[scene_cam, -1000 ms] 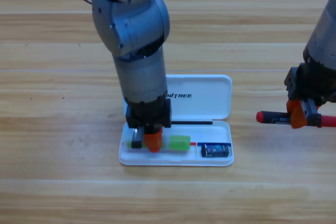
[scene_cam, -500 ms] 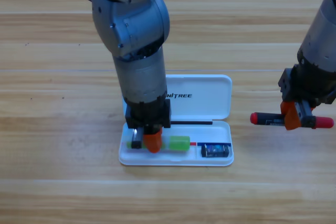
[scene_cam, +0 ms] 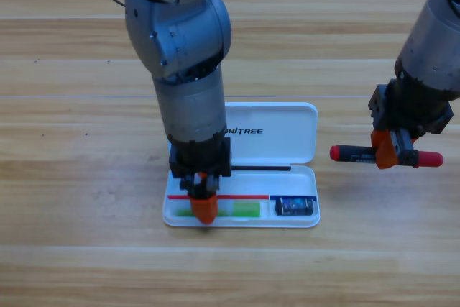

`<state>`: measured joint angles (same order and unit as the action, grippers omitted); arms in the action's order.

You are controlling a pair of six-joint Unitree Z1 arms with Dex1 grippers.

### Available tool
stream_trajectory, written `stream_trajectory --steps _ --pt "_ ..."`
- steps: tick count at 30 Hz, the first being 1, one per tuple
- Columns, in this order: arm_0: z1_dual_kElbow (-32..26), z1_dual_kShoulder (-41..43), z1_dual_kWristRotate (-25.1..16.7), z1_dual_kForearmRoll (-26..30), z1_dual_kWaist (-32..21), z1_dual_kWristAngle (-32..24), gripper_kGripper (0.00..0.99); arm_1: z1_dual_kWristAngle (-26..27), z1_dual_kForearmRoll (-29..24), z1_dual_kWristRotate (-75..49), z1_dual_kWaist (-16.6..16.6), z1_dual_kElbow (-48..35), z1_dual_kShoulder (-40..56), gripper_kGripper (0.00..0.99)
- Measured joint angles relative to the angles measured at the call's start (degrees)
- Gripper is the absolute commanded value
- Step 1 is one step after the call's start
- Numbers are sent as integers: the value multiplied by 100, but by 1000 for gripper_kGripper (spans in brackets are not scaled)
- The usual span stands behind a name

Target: Clean up eraser and pencils

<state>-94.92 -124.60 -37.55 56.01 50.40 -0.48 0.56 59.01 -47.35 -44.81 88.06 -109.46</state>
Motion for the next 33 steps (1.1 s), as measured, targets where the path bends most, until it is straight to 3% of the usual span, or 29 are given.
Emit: stream_trajectory --steps 7,18,27,33 --pt "0 0 19 4 0 0 990 0 14 99 -62 167 -170 0" --pt "1 472 -102 621 -92 -109 990 6 303 368 -640 1658 -1311 0" --pt "565 1771 -680 744 -1291 -459 990 -102 516 382 -1002 2829 -2152 0" --pt "880 2187 -1094 745 -2036 -688 990 -300 546 382 -1098 3263 -2497 0"
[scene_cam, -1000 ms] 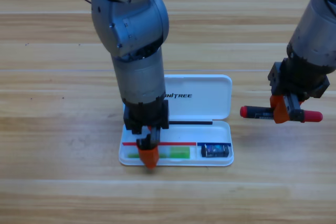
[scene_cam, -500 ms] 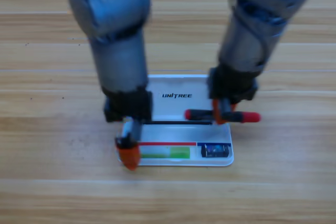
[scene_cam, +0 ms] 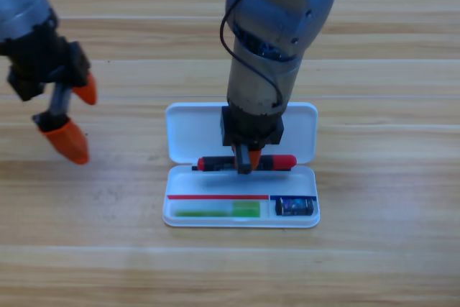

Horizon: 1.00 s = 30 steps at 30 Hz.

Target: Clean up eraser and pencils

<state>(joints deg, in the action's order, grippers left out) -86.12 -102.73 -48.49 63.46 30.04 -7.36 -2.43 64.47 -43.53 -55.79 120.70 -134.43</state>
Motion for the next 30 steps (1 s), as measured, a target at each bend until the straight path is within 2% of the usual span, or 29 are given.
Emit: stream_trajectory --steps 11,12,13,14,15,16,21,24,28,30 --pt "266 63 -287 1 -501 -151 990 -84 36 28 -4 63 -210 0" --pt "266 67 -306 1 -523 -152 990 -86 37 58 -4 64 -210 63" --pt "266 74 -333 1 -541 -152 990 -86 38 97 -4 64 -210 344" --pt "266 78 -347 1 -552 -152 990 -86 39 148 -4 64 -210 676" --pt "266 85 -357 1 -558 -153 990 -86 39 198 -4 64 -210 899" --pt "266 92 -365 1 -564 -155 990 -86 46 245 -5 64 -210 960" --pt "305 106 -381 -2 -565 -171 990 -49 74 422 -5 -18 -120 990" --pt "365 106 -381 -8 -566 -178 990 225 75 520 -9 -434 270 990" --pt "406 106 -381 -28 -574 -201 990 896 35 744 -29 -1326 1506 990" --pt "397 106 -381 -40 -576 -226 990 1180 -365 977 -43 -1979 2375 990"
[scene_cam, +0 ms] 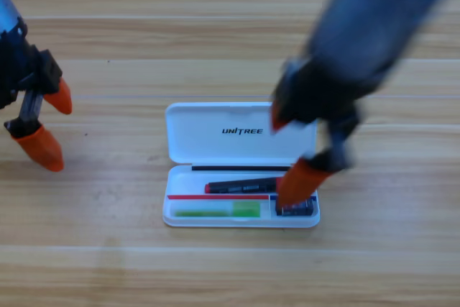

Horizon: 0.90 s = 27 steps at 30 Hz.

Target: Clean up eraser and pencils

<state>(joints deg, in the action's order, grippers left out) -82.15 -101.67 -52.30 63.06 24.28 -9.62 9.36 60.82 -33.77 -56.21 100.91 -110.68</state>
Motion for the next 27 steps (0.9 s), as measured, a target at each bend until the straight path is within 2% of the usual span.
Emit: stream_trajectory --steps 5,9,12,15,20,27 --pt "-322 3 0 -140 -37 -116 940 451 -1153 620 -17 -1225 2122 990" --pt "-492 -7 -2 -656 -193 -494 781 840 -1396 904 -20 -1505 3145 990" --pt "-936 -224 -23 -693 -364 -911 666 1038 -1418 979 -21 -1629 3555 990" --pt "-1447 -661 -107 -694 -531 -1317 460 1096 -1419 979 -21 -1724 3667 990" --pt "-2063 -1471 -226 -696 -718 -1887 0 1291 -1419 979 -21 -1977 3689 990" --pt "-2732 -2323 -255 -699 -810 -2536 0 1640 -1419 979 -21 -2122 3680 990"
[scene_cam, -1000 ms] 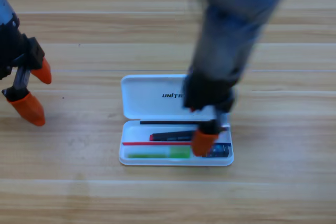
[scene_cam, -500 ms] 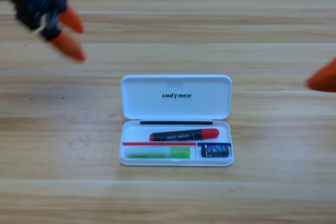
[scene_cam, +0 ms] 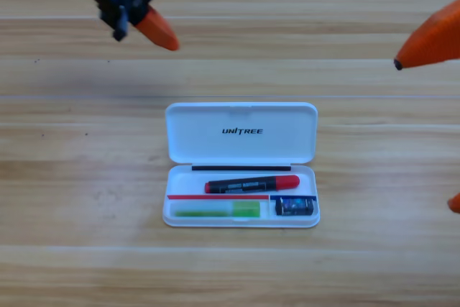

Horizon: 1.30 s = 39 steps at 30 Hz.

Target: Clean up eraser and pencils

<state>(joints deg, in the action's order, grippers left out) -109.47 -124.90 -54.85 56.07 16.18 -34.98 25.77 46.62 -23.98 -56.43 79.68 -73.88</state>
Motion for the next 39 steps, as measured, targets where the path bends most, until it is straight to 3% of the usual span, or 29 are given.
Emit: stream_trajectory --steps 5,16,20,28,39 --pt "-133 -524 -92 0 -1 -397 0 208 0 -10 -5 -1 -166 990" --pt "-277 -1263 -97 13 8 -1089 0 48 -199 -67 -5 -128 -483 990" --pt "-440 -1370 -228 412 33 -1321 0 -112 -280 -67 -6 -175 -492 990" --pt "-549 -1506 -769 1166 162 -1591 0 -112 -281 -67 -7 -244 -502 990" --pt "-296 -1582 -882 1181 454 -1592 0 -112 -281 -67 -7 -259 -502 990"
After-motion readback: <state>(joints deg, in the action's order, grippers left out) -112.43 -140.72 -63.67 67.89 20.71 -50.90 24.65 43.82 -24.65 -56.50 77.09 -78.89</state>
